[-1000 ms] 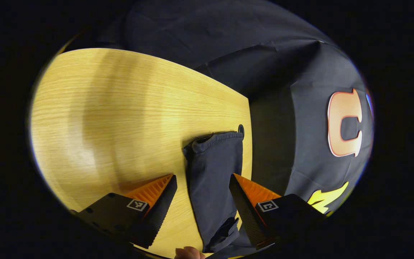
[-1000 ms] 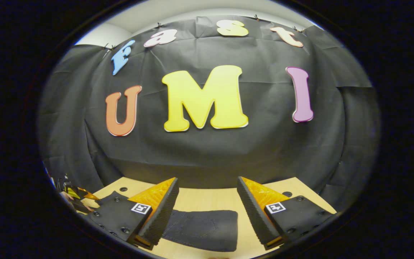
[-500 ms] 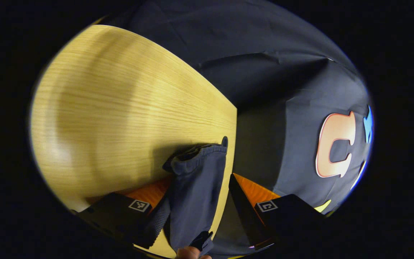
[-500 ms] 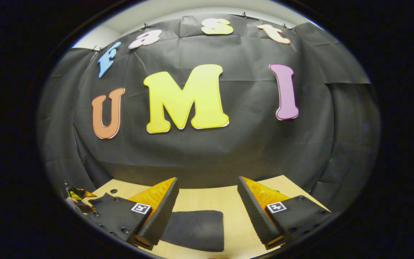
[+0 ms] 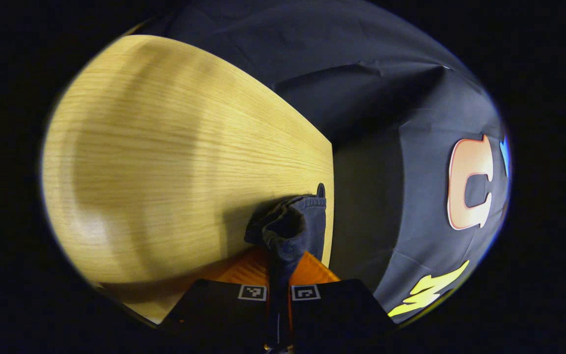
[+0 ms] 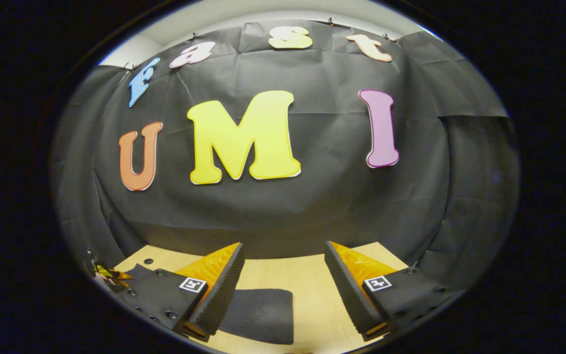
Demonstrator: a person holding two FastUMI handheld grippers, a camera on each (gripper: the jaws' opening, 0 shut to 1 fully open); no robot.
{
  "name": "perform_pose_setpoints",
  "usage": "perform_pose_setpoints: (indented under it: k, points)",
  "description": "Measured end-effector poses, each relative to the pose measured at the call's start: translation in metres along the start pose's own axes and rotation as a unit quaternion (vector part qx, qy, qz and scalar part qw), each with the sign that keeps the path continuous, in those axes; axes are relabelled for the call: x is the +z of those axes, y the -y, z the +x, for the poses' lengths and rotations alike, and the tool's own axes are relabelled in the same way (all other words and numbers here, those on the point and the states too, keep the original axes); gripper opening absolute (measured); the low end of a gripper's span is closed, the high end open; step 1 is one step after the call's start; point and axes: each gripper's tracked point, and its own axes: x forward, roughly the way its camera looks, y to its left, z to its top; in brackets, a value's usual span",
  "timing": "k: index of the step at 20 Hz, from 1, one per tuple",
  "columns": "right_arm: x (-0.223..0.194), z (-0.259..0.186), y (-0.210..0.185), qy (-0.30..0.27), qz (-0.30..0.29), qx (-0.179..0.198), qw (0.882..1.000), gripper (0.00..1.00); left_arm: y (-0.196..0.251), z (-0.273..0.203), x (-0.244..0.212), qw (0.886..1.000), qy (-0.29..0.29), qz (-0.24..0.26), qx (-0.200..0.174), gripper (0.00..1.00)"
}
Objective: Grasp the waist and the cuffs of the jeans and fold them to make the two legs overlap; first hold the waist and fold one-third of the jeans toward the cuffs, then hold the cuffs and fold the remaining one-third in the same direction to finish folding.
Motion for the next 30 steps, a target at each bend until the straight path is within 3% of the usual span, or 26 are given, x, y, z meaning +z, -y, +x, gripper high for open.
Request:
perform_pose_setpoints:
  k: [2, 4, 8, 12, 14, 18, 22, 24, 27, 30]
  points:
    - [-0.003, 0.000, 0.001, -0.005, 0.001, 0.002, 1.000, 1.00, 0.017, -0.009, 0.002, 0.999, 0.004, 0.044, -0.011, 0.04]
    - [-0.002, -0.001, 0.001, -0.005, -0.002, 0.005, 1.000, 1.00, 0.043, -0.020, -0.011, 0.992, 0.015, 0.123, -0.022, 0.04]
    - [0.002, -0.005, 0.009, -0.003, -0.012, 0.005, 1.000, 1.00, 0.107, -0.048, -0.039, 0.954, 0.041, 0.292, -0.054, 0.04]
    - [0.013, -0.015, 0.029, 0.007, -0.015, -0.008, 1.000, 1.00, 0.160, -0.068, -0.088, 0.933, 0.044, 0.344, -0.098, 0.04]
    - [0.017, -0.025, 0.044, 0.013, -0.016, -0.017, 1.000, 1.00, 0.176, -0.075, -0.121, 0.913, 0.048, 0.391, -0.110, 0.04]
    - [0.018, -0.041, 0.076, 0.015, -0.005, -0.034, 0.999, 1.00, 0.207, -0.096, -0.187, 0.853, 0.055, 0.498, -0.146, 0.04]
    - [0.017, -0.058, 0.108, 0.018, 0.002, -0.046, 0.999, 1.00, 0.223, -0.114, -0.262, 0.804, 0.039, 0.565, -0.182, 0.04]
    - [0.016, -0.066, 0.126, 0.016, 0.007, -0.053, 0.998, 0.97, 0.222, -0.121, -0.300, 0.789, 0.025, 0.583, -0.193, 0.04]
    - [0.013, -0.075, 0.155, 0.012, 0.019, -0.067, 0.998, 0.97, 0.204, -0.123, -0.355, 0.779, -0.001, 0.597, -0.192, 0.04]
    - [0.011, -0.086, 0.183, 0.010, 0.031, -0.080, 0.996, 1.00, 0.179, -0.115, -0.400, 0.756, -0.024, 0.629, -0.182, 0.04]
